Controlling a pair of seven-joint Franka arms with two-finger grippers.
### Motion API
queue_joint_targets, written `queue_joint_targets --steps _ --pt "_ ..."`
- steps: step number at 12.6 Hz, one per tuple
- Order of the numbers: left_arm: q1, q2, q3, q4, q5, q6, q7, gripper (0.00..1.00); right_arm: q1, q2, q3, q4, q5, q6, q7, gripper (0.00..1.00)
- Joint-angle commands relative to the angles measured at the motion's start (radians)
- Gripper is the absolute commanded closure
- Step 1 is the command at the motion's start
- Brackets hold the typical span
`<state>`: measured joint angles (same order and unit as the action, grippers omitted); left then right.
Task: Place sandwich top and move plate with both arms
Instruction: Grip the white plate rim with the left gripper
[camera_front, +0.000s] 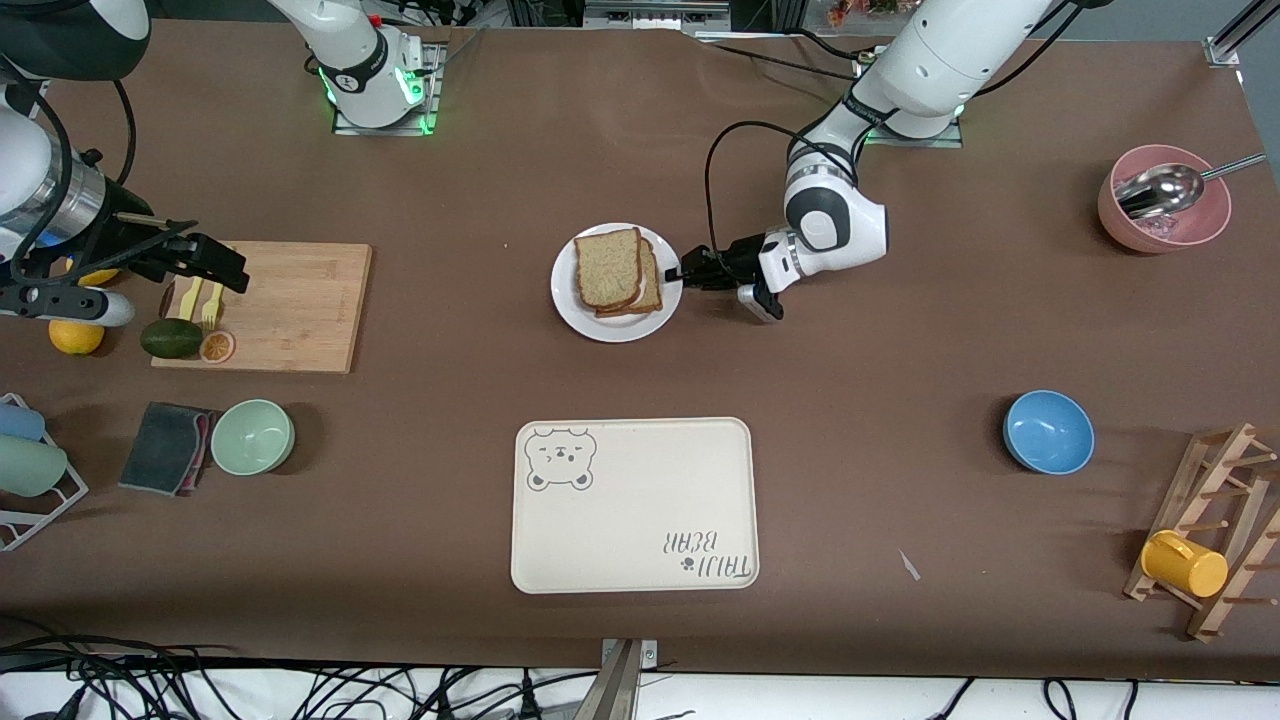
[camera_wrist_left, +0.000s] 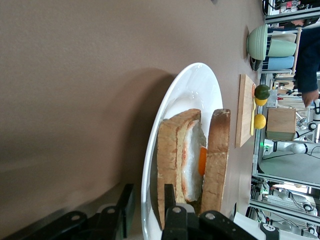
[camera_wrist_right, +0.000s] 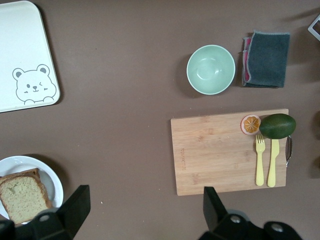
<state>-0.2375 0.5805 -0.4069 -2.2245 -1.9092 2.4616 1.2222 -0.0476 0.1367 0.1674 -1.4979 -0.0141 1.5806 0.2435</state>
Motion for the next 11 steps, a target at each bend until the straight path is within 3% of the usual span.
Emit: queue_joint_targets --steps 1,7,11 --pt "-0.008 -0.030 -0.003 -0.023 -0.059 0.007 0.037 0.72 0.005 0.000 0.001 0.013 -0.017 -0.004 0.019 0.00" --pt "-0.014 -0.027 -0.003 -0.020 -0.065 0.007 0.039 0.96 0.005 0.001 0.001 0.013 -0.017 -0.004 0.028 0.00" --pt "-0.022 -0.025 -0.001 -0.018 -0.076 0.007 0.039 1.00 -0.001 0.001 -0.006 0.013 -0.007 -0.004 0.033 0.00"
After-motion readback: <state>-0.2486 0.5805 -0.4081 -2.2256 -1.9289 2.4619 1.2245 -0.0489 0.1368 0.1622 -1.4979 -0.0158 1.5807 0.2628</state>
